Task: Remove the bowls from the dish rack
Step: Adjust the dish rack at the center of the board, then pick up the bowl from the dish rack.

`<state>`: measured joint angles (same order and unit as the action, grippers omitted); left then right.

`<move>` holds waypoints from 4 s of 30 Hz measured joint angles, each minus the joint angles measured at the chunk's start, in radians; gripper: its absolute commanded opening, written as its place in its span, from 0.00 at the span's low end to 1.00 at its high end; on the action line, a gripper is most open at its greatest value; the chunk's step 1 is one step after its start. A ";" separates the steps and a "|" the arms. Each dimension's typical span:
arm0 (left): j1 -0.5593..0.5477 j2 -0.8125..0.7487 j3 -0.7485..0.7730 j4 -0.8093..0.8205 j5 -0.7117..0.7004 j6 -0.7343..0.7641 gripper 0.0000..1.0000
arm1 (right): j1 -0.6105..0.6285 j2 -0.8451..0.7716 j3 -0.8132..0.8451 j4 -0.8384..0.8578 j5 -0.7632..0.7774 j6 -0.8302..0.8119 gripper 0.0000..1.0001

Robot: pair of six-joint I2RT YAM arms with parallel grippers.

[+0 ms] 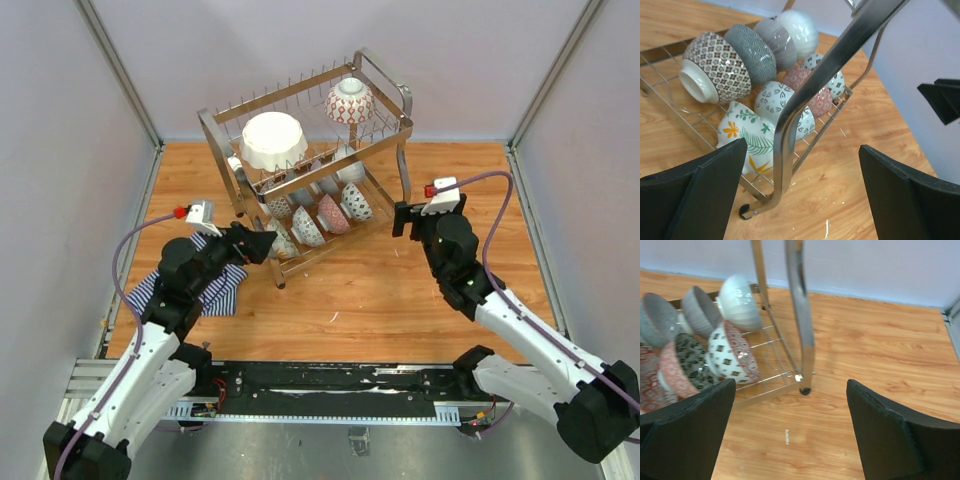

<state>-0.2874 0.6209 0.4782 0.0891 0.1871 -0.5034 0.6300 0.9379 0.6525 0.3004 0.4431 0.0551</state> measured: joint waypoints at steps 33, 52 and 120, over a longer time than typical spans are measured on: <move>-0.050 0.071 -0.004 0.029 -0.234 0.038 0.95 | -0.286 0.255 0.160 -0.038 -0.484 0.008 0.97; -0.032 0.201 -0.002 0.145 -0.242 0.133 0.94 | -0.287 0.333 0.160 -0.036 -0.551 0.023 0.97; 0.192 0.057 -0.087 0.195 0.024 -0.062 1.00 | -0.187 0.652 0.254 0.208 -0.727 0.266 0.66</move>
<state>-0.0956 0.6777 0.3916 0.2836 0.2108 -0.5652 0.4435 1.5894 0.9070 0.5079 -0.2844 0.3210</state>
